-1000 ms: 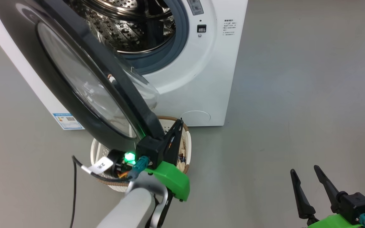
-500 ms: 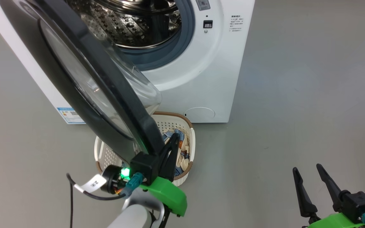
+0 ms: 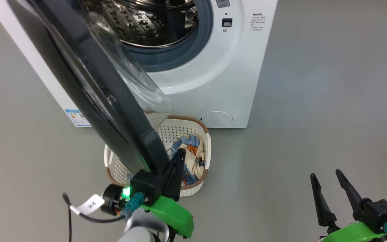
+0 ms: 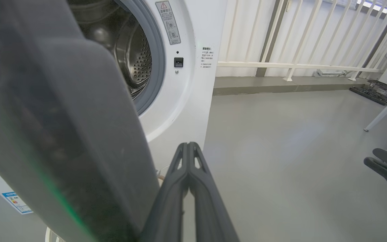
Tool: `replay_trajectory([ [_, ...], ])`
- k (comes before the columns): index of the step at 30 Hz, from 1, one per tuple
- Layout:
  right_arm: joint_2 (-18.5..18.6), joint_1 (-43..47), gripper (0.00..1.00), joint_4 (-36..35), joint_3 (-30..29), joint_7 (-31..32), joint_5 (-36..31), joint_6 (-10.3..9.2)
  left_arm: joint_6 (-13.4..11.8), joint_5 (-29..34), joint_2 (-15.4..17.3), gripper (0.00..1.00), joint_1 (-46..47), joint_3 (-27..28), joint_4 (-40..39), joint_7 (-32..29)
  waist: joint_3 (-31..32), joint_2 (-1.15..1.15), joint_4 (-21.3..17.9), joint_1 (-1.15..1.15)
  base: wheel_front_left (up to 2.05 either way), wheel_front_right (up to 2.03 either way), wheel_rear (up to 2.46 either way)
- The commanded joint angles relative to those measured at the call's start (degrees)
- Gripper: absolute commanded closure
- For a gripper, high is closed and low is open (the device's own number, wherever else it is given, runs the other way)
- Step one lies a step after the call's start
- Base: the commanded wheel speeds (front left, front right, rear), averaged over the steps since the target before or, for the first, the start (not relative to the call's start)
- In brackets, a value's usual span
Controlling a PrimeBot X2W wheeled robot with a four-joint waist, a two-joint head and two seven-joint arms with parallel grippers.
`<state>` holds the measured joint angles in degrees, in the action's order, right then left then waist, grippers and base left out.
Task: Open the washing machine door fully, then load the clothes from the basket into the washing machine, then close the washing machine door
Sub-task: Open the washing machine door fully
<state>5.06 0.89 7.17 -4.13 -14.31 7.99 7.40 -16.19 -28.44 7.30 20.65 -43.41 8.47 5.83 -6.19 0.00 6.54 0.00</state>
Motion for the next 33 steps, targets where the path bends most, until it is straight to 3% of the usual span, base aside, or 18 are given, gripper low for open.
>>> replay_trajectory([
  [1,0.46,-1.75,0.0,-1.42,1.29,-0.69,0.97,0.09,-2.85,-0.59,3.28,1.0,0.68,4.89,-0.02,0.1,0.0,0.0,0.07,0.0,0.0,0.0,0.0],
  [4,0.39,-1.71,0.0,-1.28,1.27,-0.69,0.96,0.09,-5.26,-0.63,3.13,1.0,-0.53,5.93,-1.21,0.53,-0.17,0.0,0.42,0.0,0.0,0.0,0.0],
  [21,1.22,-1.24,0.0,-0.85,0.89,-0.69,0.7,0.09,-11.97,2.16,5.0,1.0,-6.12,6.03,-6.82,2.04,-0.62,0.0,4.97,0.0,0.0,0.0,0.0],
  [33,2.1,-1.38,0.0,-1.19,0.88,-0.69,0.68,0.09,-13.19,1.21,6.31,1.0,-9.56,7.15,-8.9,3.43,-0.54,0.0,10.23,0.0,0.0,0.0,0.0],
])
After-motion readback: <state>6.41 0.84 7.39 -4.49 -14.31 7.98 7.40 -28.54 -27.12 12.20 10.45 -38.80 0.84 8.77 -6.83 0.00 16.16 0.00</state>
